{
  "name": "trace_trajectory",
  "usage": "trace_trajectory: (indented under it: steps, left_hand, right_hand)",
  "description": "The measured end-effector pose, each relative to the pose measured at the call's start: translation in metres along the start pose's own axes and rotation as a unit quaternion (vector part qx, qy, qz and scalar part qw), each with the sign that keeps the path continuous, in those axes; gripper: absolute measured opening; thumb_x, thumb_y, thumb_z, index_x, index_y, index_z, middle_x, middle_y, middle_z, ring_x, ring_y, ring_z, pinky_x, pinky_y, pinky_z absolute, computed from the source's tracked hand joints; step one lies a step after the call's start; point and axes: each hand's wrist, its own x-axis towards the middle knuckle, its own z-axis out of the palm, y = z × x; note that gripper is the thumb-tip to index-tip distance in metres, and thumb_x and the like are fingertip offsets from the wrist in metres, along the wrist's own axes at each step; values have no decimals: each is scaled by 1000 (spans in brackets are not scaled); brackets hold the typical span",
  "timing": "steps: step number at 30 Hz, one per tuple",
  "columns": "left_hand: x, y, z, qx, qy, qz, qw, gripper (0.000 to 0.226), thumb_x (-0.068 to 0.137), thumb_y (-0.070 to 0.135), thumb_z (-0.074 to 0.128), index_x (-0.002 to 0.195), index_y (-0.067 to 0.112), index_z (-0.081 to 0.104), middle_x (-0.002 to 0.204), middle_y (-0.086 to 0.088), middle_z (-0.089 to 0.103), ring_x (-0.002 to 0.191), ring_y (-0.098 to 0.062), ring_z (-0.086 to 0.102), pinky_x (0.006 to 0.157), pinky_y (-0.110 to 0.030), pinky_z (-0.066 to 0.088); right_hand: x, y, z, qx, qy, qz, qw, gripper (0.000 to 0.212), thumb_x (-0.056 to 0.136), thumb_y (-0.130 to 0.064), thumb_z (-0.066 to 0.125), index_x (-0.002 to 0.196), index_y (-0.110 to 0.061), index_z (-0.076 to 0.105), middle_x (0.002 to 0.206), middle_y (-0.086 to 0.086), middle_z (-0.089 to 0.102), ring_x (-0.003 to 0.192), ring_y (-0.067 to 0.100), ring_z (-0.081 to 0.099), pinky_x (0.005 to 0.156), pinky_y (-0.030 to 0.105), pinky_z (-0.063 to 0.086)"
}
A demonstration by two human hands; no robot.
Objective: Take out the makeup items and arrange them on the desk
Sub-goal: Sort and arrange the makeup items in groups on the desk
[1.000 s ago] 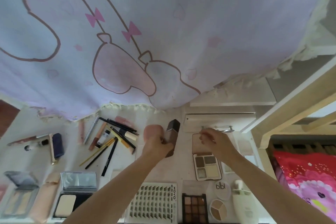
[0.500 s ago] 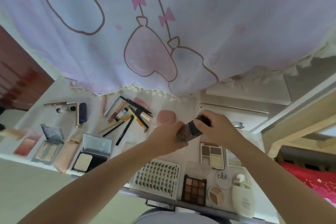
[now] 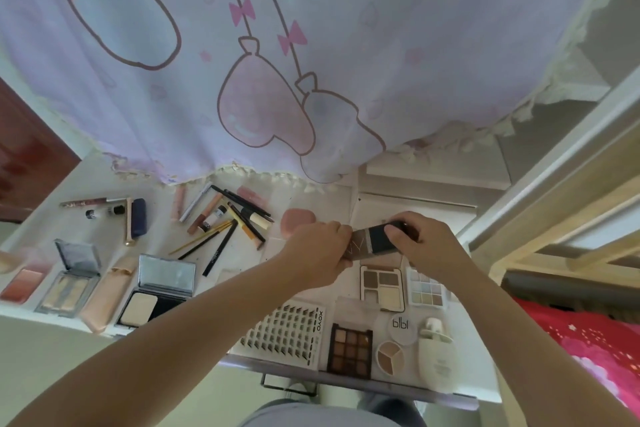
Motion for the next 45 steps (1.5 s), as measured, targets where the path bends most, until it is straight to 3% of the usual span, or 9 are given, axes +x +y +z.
trace_trajectory:
  steps: [5,14,18,24,30,33,40,42,45]
  left_hand:
    - [-31,-52,9,41,-90,-112,989,36,90,36,48,115,10,44,109,-5,59,97,-22,60,74,-29,45]
    - [-28,-27,11,-14,-6,-108,994,38,88,42,46,114,14,44,109,-1,59,94,-20,58,68,-27,41]
    - [-27,-20,11,-37,28,-96,994,37,87,43,46,111,15,45,106,0,58,90,-18,58,65,-24,37]
    - [-17,-21,17,-190,-45,-97,976,40,79,34,58,107,16,37,89,2,53,71,-11,46,61,-19,36]
    - [-1,-23,39,-386,-23,-172,906,42,71,30,70,91,24,33,74,15,44,61,-2,45,55,-15,36]
    - [6,-27,44,-417,-53,-157,893,41,74,39,69,98,26,39,74,16,45,60,1,44,53,-15,35]
    - [13,-42,51,-456,-73,-118,879,17,90,23,51,101,20,39,81,8,49,69,-4,47,62,-11,39]
    - [15,-48,51,-473,-69,-123,870,23,90,19,52,111,14,42,91,0,55,82,-14,53,72,-17,43]
    - [27,-58,56,-463,-34,-160,871,29,87,15,57,114,11,47,88,15,47,82,-1,49,71,-8,42]
  right_hand:
    - [3,13,-71,33,134,30,990,17,92,-22,46,100,-10,56,60,-1,51,47,12,44,44,19,35]
    - [14,-10,2,28,41,-25,998,16,83,-27,59,92,-25,46,73,-14,51,61,0,48,51,2,41]
    - [17,-11,24,2,47,-69,997,11,82,-29,59,89,-26,51,70,-15,52,63,-3,48,53,9,41]
    - [31,-10,22,-44,3,-100,994,9,85,-27,54,81,-21,58,66,-12,53,62,2,47,56,9,38]
    - [45,-2,36,-70,21,-47,996,37,88,-30,51,121,-15,53,103,5,60,85,9,46,75,18,36]
    - [54,1,40,-50,-7,-24,998,42,89,-29,51,128,-15,47,114,7,59,96,14,51,81,20,39]
    - [72,2,40,-38,-107,-43,993,48,93,-30,43,138,-19,33,127,4,52,103,10,50,80,15,38]
    - [73,6,40,-21,-73,-45,996,42,94,-28,42,134,-17,40,125,2,54,100,6,50,77,8,36]
    - [73,15,35,-72,57,-79,993,24,89,-9,52,110,-5,62,106,11,65,93,19,60,81,16,41]
